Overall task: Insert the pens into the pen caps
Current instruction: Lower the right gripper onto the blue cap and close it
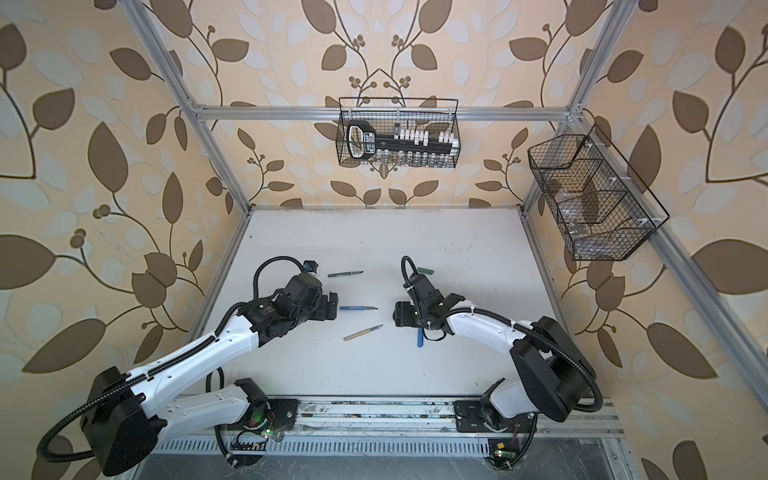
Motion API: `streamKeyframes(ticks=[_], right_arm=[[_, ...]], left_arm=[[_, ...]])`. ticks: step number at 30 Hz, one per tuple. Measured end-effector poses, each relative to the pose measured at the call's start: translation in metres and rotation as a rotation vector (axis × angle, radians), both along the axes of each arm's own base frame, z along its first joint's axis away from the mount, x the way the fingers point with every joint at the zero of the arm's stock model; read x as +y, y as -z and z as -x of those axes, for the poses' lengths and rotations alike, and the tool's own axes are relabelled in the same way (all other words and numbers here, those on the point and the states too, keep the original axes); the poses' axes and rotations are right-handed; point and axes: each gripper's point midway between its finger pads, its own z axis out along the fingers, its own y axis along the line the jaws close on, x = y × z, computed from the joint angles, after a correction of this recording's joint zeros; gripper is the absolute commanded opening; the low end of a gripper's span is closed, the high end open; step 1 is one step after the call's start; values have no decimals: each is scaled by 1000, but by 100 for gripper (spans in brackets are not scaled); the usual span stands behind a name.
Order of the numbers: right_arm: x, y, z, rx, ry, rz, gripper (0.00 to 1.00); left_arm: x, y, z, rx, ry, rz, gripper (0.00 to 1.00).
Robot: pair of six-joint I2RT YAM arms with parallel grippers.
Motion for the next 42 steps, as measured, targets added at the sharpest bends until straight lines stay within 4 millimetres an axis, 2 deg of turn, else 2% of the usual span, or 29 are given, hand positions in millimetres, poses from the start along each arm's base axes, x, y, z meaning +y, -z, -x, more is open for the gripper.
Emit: streamKeyframes(ticks=[4,11,15,21,42], right_arm=[[-4,-12,13,0,-23,104,63],[-23,-4,36,56,-7,243,52],[-28,-2,39,60,15,274,44],[-31,8,40,78,25,314,38],[-35,37,43,138,11,394,27]], left_arm=[[1,-2,0,-9,-2,2,99],[2,-3,0,-12,-6,-1,99],[2,-2,0,-12,-5,-2,99],[2,-2,0,-14,5,-11,99],[4,-3,-1,-19,-1,-22,99]])
